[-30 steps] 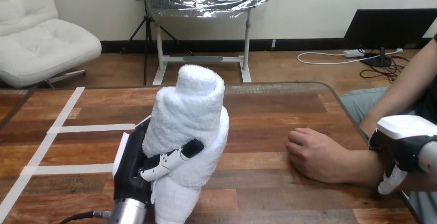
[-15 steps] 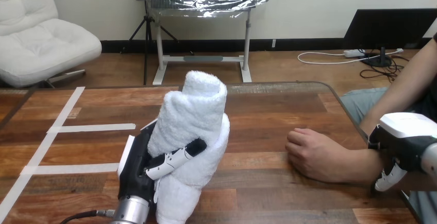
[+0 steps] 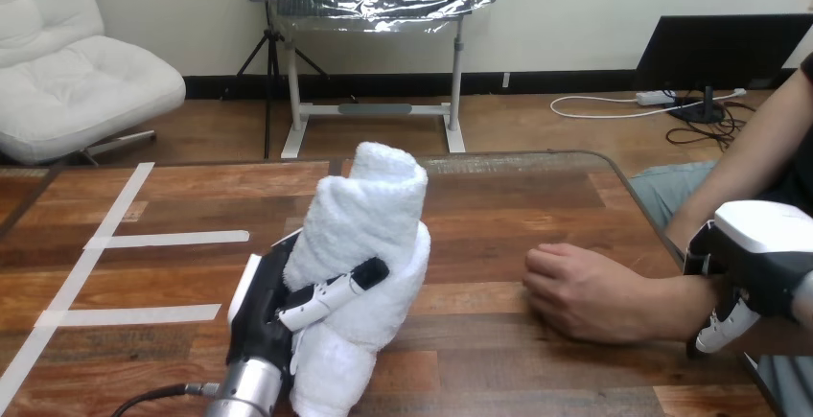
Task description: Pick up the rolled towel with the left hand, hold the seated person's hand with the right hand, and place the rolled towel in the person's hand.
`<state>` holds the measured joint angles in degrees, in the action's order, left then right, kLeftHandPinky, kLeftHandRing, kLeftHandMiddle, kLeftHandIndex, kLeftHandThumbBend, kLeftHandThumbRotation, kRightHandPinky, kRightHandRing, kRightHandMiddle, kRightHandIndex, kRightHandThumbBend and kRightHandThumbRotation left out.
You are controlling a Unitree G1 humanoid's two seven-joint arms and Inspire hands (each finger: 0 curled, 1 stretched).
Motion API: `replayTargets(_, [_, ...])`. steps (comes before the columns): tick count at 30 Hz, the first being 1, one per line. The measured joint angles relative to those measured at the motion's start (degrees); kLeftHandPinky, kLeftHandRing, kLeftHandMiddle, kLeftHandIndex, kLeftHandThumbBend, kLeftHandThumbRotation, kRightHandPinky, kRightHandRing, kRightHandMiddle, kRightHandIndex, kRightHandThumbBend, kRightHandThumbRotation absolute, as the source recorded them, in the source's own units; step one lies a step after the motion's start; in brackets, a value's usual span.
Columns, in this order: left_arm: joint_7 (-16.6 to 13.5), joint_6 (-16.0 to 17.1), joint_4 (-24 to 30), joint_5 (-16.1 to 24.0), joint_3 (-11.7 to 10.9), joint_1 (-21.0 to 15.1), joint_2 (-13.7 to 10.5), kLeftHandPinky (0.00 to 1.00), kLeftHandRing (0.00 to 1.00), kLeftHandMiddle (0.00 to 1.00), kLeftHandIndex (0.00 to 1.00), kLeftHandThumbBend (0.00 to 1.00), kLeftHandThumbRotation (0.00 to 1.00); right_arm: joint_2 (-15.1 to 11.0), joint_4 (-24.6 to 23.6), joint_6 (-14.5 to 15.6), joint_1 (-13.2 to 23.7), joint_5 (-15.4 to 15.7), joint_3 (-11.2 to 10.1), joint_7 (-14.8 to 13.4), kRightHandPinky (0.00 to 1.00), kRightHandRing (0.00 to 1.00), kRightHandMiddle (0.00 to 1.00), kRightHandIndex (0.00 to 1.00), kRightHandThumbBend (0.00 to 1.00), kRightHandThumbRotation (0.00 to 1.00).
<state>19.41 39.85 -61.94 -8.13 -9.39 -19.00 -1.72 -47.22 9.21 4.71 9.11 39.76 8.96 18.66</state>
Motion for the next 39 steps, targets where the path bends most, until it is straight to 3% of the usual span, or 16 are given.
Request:
replayTargets(17, [-1.5, -2.7, -3.7, 2.9, 0.2, -4.3, -0.1, 0.43, 0.43, 0.44, 0.50, 1.00, 0.29, 0.3, -6.4, 2.8, -1.5, -2.0, -2.3, -0.3, 0.30, 0.38, 0.46, 0.50, 0.80, 0.00])
replayTargets(39, [-2.4, -4.3, -4.2, 4.5, 0.7, -7.0, 1.1, 0.43, 0.43, 0.46, 0.51, 1.00, 0.29, 0.7, -9.2, 5.0, -1.5, -2.9, -2.5, -0.7, 0.36, 0.43, 0.50, 0.50, 0.82, 0.00])
